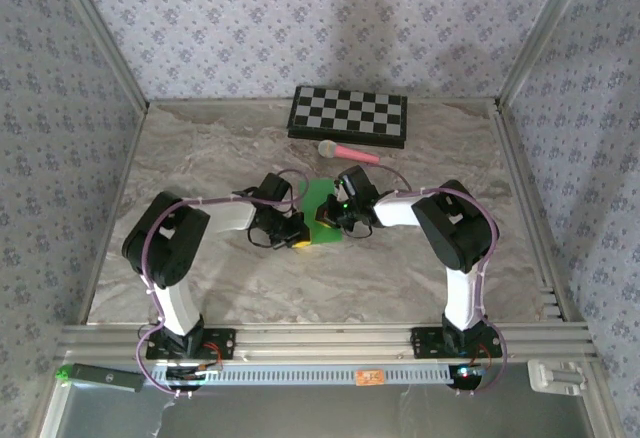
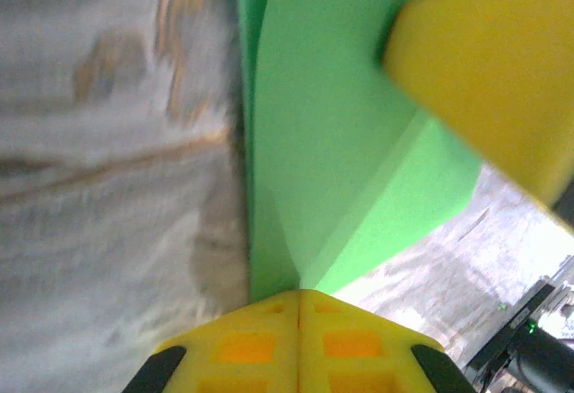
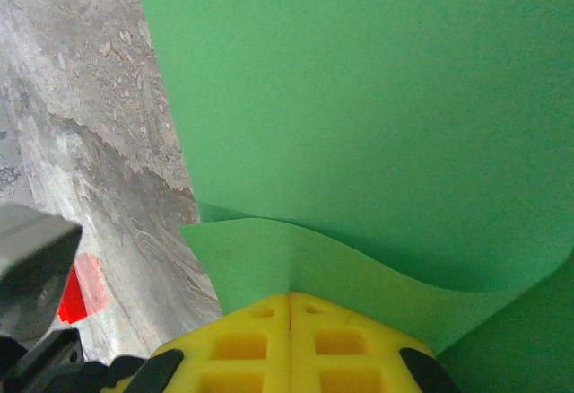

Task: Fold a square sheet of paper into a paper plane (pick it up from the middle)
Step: Fold the triangle a second time at the center of the table.

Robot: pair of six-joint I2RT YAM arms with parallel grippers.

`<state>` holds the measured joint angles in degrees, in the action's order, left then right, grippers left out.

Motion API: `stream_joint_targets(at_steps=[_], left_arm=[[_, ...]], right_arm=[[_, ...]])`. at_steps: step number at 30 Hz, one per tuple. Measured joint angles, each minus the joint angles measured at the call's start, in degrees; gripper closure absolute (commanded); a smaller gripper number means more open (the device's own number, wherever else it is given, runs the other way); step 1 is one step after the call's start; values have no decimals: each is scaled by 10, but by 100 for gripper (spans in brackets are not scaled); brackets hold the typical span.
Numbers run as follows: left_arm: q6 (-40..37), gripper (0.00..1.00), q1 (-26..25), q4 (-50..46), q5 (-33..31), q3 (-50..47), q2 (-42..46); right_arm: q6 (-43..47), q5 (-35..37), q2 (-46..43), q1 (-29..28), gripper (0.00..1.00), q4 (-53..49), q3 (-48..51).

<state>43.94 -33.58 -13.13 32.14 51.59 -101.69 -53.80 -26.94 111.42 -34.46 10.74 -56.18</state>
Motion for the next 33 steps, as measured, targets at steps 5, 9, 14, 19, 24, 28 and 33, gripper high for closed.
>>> stream_joint_targets(at_steps=[5, 9, 14, 19, 24, 28, 33], left_arm=[[0, 93, -5, -40, -6, -2, 21], [0, 94, -5, -44, -29, 9, 50], [0, 95, 4, -20, -53, 31, 53], [0, 96, 7, -8, -60, 38, 18], [0, 97, 7, -6, -56, 39, -14], [0, 99, 7, -6, -50, 44, -18], [0, 100, 7, -13, -52, 48, -24]], right_arm=[[0, 0, 0, 0, 100, 0, -1], [0, -1, 1, 0, 100, 0, -1], [0, -2, 3, 1, 100, 0, -4], [0, -4, 4, 2, 100, 0, -5], [0, -5, 4, 2, 100, 0, -5], [1, -6, 4, 2, 100, 0, -5], [31, -7, 4, 2, 100, -20, -18]])
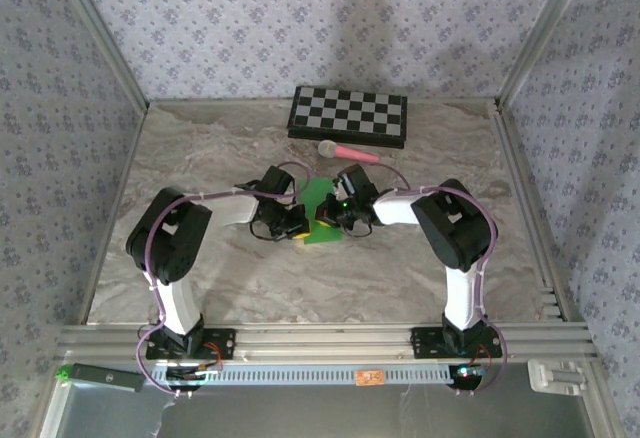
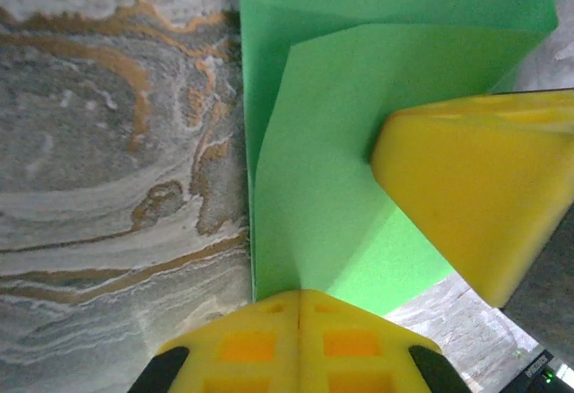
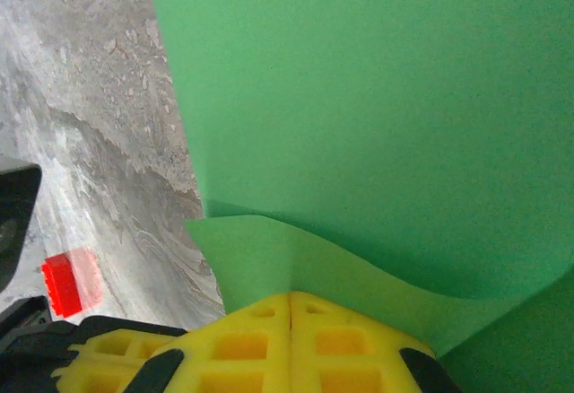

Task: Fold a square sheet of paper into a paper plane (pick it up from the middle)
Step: Fold the triangle a second time at the center of the table.

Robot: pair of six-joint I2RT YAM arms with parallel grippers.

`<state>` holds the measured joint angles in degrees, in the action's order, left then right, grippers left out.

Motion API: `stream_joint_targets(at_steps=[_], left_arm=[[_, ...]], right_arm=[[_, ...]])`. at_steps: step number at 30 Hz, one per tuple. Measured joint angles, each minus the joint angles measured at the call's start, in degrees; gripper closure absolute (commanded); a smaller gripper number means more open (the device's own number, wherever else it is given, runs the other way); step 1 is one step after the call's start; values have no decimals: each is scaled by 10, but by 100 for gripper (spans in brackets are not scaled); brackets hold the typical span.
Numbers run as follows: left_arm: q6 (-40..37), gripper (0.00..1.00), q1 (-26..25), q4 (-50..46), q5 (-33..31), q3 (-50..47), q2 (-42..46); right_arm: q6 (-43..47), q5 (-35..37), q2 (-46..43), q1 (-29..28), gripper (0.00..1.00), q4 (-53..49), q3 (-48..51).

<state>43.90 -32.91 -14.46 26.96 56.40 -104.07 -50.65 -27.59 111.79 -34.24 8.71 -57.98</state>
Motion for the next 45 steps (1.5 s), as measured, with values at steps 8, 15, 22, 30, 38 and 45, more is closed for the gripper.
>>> stream_joint_targets(at_steps=[8, 15, 22, 30, 38, 45], left_arm=[[-12, 100, -1, -9, -4, 6, -3], [-14, 100, -1, -16, -4, 11, -7], [-14, 100, -1, -19, -4, 13, -7], [-27, 100, -2, -17, -9, 13, -10], [-42, 100, -2, -16, -6, 13, -13], [-56, 100, -2, -31, -8, 26, -15]], right_arm=[[77, 13, -7, 3, 100, -66, -23], [85, 14, -13, -14, 100, -78, -23], [85, 11, -9, -26, 100, -78, -23], [91, -11, -3, 19, 100, -77, -23], [109, -14, 13, 107, 100, -77, -46], [122, 30, -15, 126, 100, -97, -47]])
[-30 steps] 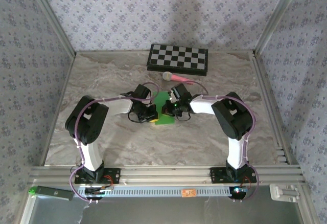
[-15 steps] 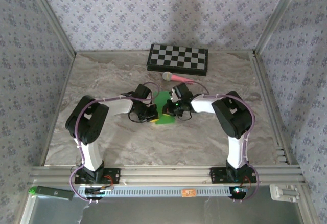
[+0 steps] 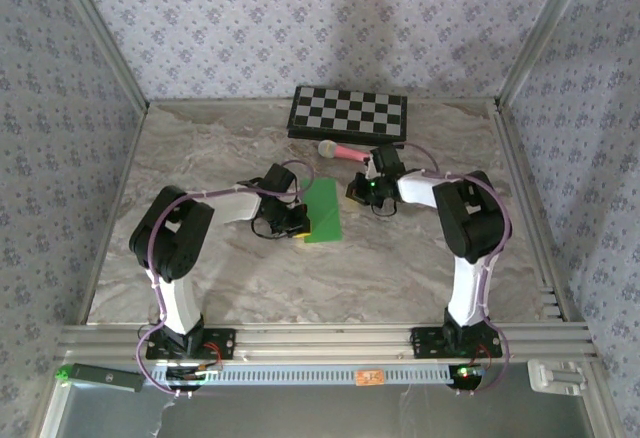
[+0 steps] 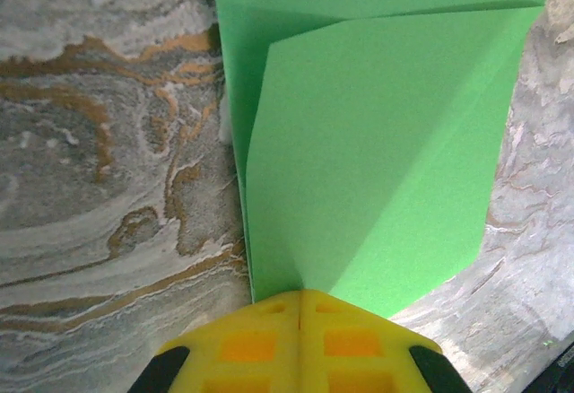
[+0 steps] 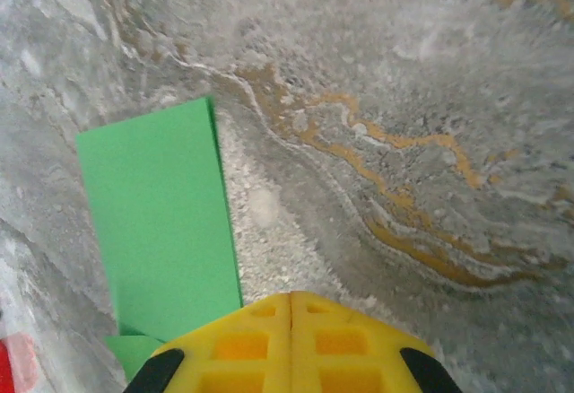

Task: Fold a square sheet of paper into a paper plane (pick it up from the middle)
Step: Fold the triangle a second time at the center of the table.

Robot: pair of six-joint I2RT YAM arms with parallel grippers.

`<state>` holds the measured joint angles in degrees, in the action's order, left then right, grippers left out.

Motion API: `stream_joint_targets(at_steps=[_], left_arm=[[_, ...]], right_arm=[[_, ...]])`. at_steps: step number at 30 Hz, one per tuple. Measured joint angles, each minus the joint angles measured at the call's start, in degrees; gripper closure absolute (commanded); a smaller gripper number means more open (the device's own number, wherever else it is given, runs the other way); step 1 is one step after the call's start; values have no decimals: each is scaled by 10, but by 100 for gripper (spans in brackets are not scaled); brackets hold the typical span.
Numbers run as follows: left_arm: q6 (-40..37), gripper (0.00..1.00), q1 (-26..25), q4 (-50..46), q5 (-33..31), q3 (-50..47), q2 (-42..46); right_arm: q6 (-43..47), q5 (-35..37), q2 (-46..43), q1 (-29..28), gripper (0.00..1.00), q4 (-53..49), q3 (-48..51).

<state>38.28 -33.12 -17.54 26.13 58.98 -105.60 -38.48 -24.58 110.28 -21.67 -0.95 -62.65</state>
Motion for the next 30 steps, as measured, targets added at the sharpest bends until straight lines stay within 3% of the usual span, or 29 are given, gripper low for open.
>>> stream_joint_targets(at_steps=[5, 12, 20, 30], left_arm=[[-21, 100, 0, -19, 0, 15, -7], [-45, 100, 0, -35, -3, 25, -10], [-40, 100, 0, -41, -13, 31, -5], [-6, 98, 0, 37, -1, 31, -2]], right_arm=[[-7, 6, -50, -36, 100, 3, 11], [-41, -8, -12, -101, 100, 29, 18], [-55, -13, 12, -102, 100, 43, 26], [-57, -18, 16, -101, 100, 52, 26]])
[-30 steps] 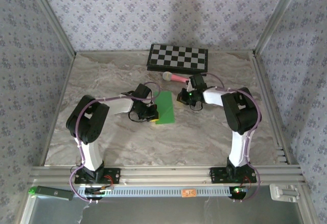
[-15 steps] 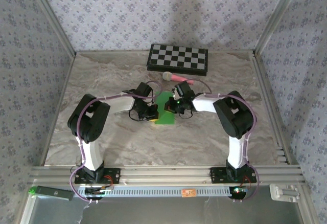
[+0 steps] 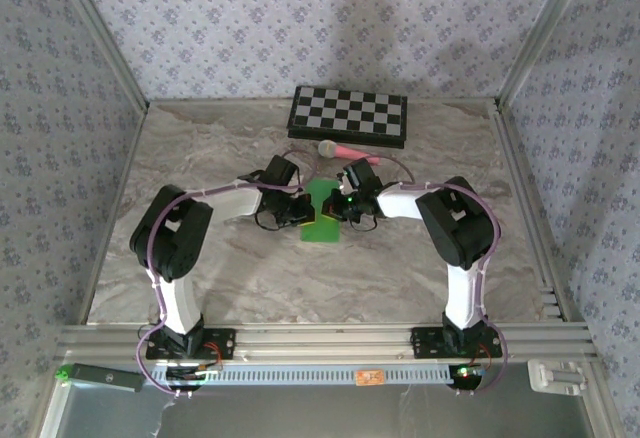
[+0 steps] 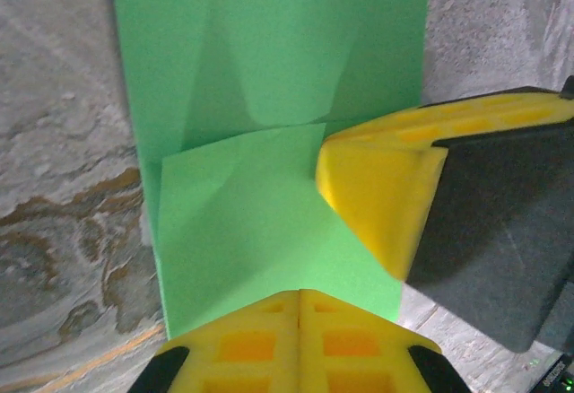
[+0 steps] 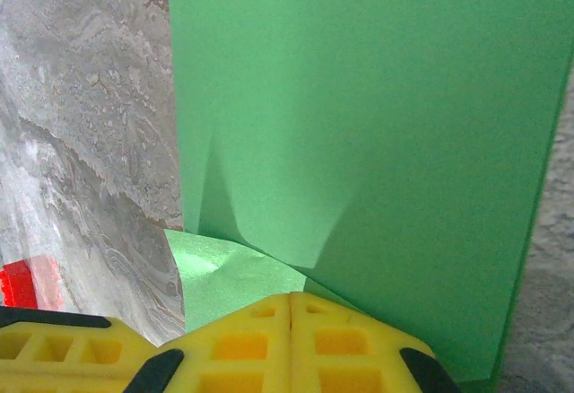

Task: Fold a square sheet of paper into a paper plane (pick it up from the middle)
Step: Fold the triangle a second time at the center of the table.

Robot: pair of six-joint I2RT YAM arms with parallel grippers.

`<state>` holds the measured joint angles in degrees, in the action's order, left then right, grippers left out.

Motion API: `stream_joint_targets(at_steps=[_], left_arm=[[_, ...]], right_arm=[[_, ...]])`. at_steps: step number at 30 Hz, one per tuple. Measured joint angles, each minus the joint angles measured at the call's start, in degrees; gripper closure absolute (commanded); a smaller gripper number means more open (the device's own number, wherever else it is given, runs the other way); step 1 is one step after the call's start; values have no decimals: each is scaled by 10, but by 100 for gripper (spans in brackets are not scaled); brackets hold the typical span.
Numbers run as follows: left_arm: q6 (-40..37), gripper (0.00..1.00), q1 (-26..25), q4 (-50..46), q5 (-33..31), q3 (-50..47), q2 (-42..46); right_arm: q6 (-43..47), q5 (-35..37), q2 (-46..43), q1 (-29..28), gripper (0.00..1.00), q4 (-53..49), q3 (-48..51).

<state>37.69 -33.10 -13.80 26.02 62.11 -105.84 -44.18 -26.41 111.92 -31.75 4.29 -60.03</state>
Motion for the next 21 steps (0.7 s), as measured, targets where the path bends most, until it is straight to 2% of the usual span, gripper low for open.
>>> stream_joint_targets(at_steps=[11, 21], left_arm=[[-4, 98, 0, 7, 18, -4, -30], [-43, 98, -2, 17, 15, -64, 15]], right_arm=[[0, 0, 5, 0, 100, -9, -7], [0, -9, 17, 2, 100, -26, -23]])
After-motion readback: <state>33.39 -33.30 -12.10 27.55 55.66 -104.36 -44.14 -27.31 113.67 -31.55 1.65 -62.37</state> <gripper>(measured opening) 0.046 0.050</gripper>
